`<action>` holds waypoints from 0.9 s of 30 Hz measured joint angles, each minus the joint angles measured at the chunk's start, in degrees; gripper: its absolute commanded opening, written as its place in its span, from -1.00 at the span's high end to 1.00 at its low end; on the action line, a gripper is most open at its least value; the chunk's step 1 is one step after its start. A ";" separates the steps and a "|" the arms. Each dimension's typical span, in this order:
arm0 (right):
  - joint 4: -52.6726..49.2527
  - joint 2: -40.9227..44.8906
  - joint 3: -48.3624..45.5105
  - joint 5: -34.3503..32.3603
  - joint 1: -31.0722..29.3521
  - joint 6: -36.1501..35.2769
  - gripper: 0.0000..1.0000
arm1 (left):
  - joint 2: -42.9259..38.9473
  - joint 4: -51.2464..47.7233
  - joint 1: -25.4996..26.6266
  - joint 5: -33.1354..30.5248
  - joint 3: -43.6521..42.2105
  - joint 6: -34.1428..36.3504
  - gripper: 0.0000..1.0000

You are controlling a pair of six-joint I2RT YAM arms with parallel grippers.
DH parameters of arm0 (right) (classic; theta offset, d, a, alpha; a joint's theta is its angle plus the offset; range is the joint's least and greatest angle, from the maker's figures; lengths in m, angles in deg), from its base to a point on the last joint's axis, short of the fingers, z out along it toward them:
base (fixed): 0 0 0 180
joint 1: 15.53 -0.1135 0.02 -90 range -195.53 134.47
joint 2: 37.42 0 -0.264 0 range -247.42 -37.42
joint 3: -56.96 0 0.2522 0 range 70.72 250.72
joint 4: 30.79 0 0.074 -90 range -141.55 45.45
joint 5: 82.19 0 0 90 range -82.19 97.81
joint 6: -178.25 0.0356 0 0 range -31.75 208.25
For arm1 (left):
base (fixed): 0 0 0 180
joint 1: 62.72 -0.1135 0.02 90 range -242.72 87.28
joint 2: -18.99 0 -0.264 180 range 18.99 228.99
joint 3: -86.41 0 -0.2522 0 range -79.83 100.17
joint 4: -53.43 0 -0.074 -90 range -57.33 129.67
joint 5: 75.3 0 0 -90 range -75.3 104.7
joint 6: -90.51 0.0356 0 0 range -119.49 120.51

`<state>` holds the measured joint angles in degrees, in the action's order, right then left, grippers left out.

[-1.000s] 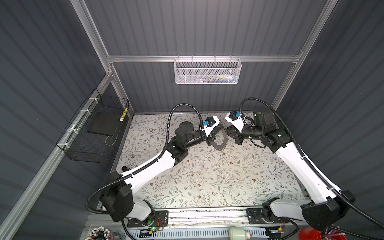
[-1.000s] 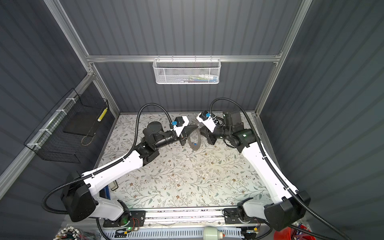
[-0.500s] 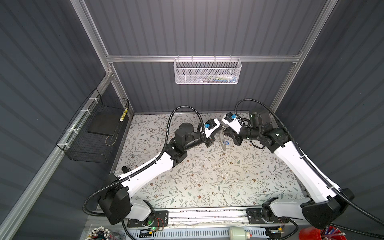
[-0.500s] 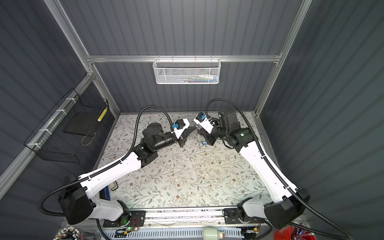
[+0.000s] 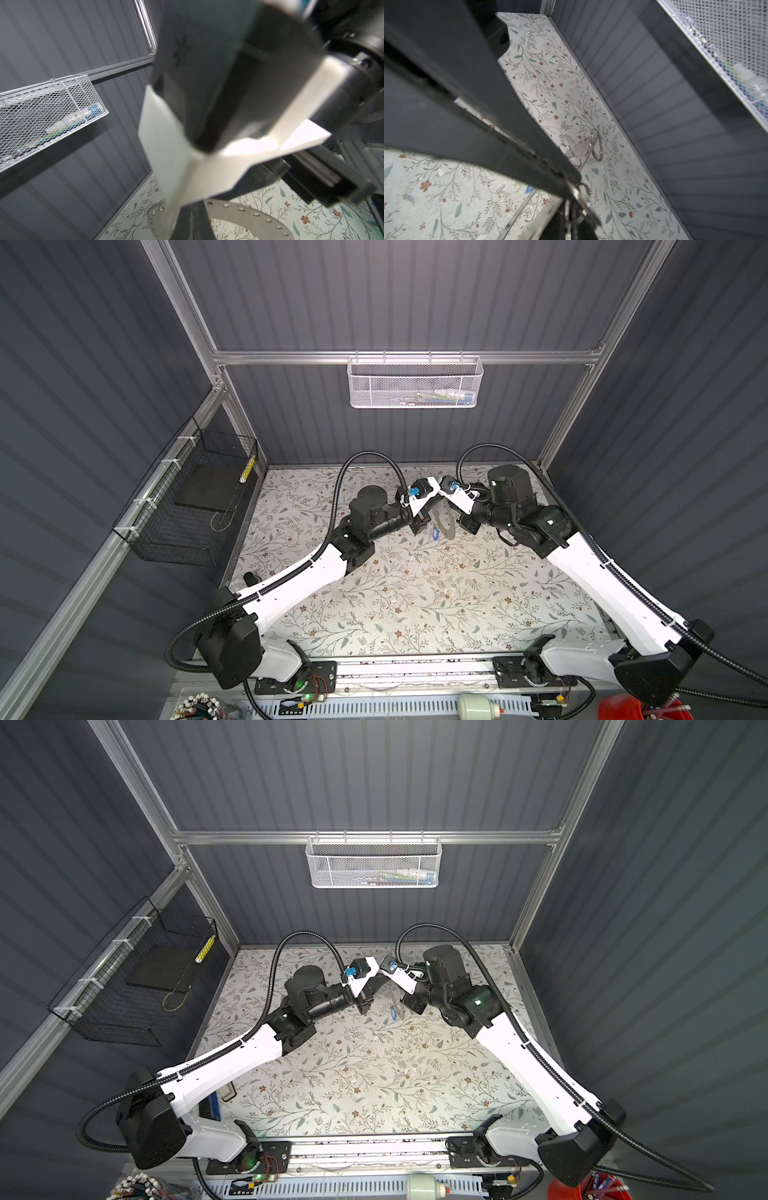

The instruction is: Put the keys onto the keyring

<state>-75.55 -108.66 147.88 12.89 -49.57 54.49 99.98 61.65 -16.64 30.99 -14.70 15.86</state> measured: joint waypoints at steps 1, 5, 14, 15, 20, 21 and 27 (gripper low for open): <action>0.81 0.37 -0.63 -0.57 -0.28 -0.35 1.00 | 0.00 0.13 0.00 0.00 0.00 -0.11 1.00; 3.98 1.84 -3.08 -2.10 -1.29 -2.19 1.00 | 0.00 0.48 0.00 -0.02 -0.17 -0.59 1.00; 8.94 4.52 -7.56 -3.28 -1.73 -2.73 0.65 | -0.20 1.53 -0.39 1.81 -0.81 -2.47 1.00; 9.44 4.96 -8.11 -3.06 -1.44 -2.27 0.62 | -0.35 1.57 -0.79 2.84 -0.90 -2.84 1.00; 11.93 8.55 -10.86 -0.59 0.39 0.85 0.39 | -1.05 1.73 -2.45 7.34 -0.96 -4.35 1.00; 12.33 9.29 -11.19 -0.09 0.63 1.49 0.35 | -1.16 1.77 -2.75 8.35 -0.96 -4.68 1.00; 15.43 11.54 -13.03 3.23 0.72 2.71 0.16 | -1.22 2.10 -3.30 11.91 -0.96 -5.77 1.00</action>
<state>-60.12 -97.12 134.86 16.13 -48.85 57.20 98.76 63.75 -19.94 42.90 -15.67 10.09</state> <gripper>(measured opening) 0.395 0.045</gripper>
